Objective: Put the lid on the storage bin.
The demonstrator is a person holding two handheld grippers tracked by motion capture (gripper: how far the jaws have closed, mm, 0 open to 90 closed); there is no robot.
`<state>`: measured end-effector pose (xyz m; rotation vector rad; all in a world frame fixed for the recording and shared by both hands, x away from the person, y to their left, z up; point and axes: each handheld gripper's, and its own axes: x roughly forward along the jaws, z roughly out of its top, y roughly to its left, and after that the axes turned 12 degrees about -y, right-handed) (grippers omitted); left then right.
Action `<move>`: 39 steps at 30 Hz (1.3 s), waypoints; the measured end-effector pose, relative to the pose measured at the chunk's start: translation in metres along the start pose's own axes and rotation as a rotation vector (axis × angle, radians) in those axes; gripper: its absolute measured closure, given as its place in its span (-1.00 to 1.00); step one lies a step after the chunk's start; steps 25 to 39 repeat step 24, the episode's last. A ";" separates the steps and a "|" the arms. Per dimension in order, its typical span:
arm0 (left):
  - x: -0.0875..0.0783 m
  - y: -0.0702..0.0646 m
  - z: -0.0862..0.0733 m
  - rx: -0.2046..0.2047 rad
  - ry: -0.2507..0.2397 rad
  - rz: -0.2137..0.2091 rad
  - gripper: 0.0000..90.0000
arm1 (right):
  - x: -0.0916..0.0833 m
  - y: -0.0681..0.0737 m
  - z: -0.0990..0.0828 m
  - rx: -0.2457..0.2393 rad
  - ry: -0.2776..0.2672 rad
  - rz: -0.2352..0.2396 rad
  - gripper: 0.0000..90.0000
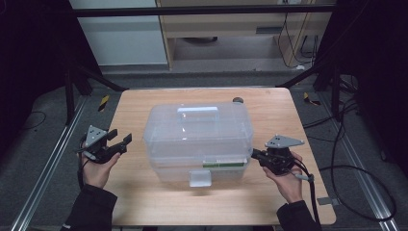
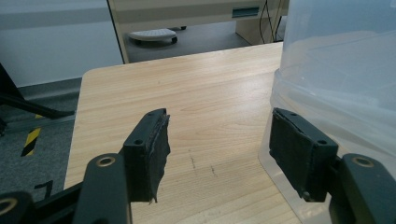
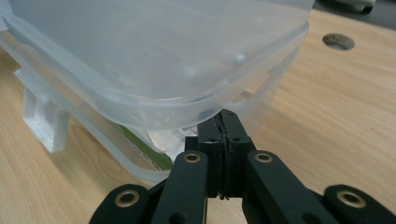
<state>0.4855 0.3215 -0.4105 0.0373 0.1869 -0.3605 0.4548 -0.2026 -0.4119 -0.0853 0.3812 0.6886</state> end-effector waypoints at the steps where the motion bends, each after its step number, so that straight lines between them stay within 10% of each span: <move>1: 0.000 0.000 -0.001 -0.001 0.002 0.001 -0.18 | 0.001 -0.001 -0.002 -0.001 0.007 -0.009 1.00; 11: 0.004 0.008 -0.009 -0.008 0.027 0.024 -0.18 | -0.006 -0.021 -0.011 0.030 -0.016 -0.092 0.96; 24: 0.013 0.019 -0.029 -0.009 0.086 0.051 -0.18 | -0.009 -0.064 -0.044 0.079 0.017 -0.313 0.10; 39: 0.013 0.019 -0.029 -0.009 0.086 0.051 -0.18 | -0.009 -0.064 -0.044 0.079 0.017 -0.313 0.10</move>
